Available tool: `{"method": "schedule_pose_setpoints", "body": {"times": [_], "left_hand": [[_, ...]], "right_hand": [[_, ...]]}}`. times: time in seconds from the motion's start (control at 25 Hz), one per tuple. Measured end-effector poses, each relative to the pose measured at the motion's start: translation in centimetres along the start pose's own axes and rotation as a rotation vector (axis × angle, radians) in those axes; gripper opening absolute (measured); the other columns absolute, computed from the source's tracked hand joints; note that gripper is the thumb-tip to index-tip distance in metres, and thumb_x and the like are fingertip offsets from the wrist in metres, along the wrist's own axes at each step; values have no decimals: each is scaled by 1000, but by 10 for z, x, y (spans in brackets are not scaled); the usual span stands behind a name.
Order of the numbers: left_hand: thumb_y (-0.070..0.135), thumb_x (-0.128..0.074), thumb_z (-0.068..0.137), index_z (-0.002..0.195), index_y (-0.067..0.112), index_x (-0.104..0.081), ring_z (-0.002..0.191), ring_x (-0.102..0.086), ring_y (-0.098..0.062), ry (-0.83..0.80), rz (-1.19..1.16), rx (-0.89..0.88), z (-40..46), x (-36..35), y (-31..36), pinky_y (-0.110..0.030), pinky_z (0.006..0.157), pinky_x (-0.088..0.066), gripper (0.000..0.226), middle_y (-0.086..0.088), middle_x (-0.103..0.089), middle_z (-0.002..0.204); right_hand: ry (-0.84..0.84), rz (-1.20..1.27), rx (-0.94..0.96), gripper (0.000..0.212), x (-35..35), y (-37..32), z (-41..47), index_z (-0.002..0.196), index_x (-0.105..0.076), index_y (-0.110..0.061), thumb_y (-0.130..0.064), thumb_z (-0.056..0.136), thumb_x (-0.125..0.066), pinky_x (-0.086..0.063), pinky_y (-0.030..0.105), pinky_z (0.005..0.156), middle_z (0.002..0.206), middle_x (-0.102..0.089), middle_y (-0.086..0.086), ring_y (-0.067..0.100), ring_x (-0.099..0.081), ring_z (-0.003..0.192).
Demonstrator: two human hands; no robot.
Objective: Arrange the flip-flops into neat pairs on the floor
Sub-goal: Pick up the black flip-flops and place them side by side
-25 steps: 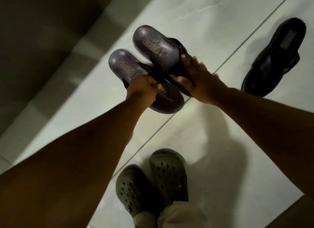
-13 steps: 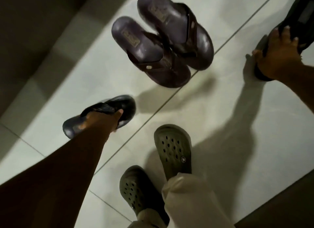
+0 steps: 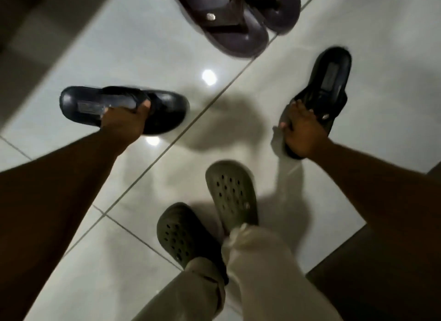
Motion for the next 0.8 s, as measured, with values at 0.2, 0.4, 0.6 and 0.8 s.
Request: {"method": "schedule_pose_setpoints", "body": {"times": [0.2, 0.4, 0.6, 0.8], "left_hand": [[63, -41, 87, 140, 14, -46, 143, -22, -45, -120, 230, -135, -24, -16, -62, -54, 116, -23, 73, -26, -24, 155], [57, -48, 86, 140, 29, -48, 146, -11, -42, -188, 294, -272, -58, -47, -73, -53, 118, -21, 60, -20, -17, 159], [56, -53, 84, 137, 33, -50, 148, -9, -39, -79, 215, -207, -46, -32, -52, -51, 119, -20, 58, -16, -6, 162], [54, -47, 88, 144, 34, -39, 150, -5, -37, -74, 228, -223, -28, -16, -18, -56, 119, -14, 59, -11, -3, 164]], "right_hand": [[-146, -51, 64, 60, -69, -56, -51, 151, -17, -10, -29, 98, -39, -21, 60, 113, 163, -12, 11, 42, -10, 147], [-285, -245, 293, 63, -103, -126, -68, 152, -8, -15, -33, 99, -37, -15, 57, 117, 164, -2, 3, 34, 0, 150], [-203, -321, 474, 64, -81, -210, -23, 152, -7, -15, -37, 99, -35, -16, 59, 116, 164, -1, 3, 32, 1, 150], [-76, -289, 668, 65, -44, -275, 8, 150, -19, -11, -34, 96, -44, -19, 58, 117, 163, -6, 13, 40, -4, 148]]}}
Point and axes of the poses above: each hand's wrist, its own z-axis towards the middle knuckle, its own x-axis out of the back of the hand, y = z × x, the point moved 9 cm from there along z, towards the middle knuckle
